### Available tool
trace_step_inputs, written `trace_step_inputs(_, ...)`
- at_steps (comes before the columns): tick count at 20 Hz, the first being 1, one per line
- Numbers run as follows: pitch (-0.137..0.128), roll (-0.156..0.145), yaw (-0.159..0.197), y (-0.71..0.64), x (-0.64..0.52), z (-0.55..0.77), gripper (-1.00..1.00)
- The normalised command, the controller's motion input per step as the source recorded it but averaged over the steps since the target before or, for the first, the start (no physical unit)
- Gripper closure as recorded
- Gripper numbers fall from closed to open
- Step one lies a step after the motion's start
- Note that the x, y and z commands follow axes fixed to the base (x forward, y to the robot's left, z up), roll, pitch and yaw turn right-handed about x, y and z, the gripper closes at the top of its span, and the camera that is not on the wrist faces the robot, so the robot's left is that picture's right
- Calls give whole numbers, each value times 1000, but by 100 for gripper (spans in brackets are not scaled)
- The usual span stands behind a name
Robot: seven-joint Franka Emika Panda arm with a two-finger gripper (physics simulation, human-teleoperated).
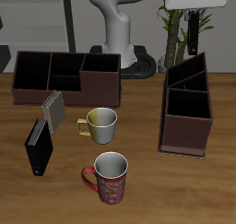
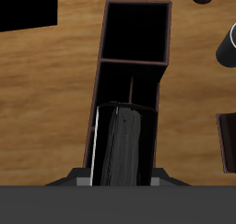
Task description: Place the left black book into the left desk caddy's left compartment
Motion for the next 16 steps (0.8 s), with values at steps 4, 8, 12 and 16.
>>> trace_step_inputs(4,5,15,8,30,-317,-231,100)
trace_step_inputs(8,12,28,18,-9,-175,-250,100)
trace_step_inputs(12,7,-38,-14,-89,-51,-200,100)
trace_step_inputs(16,18,1,-17,-96,34,-117,100)
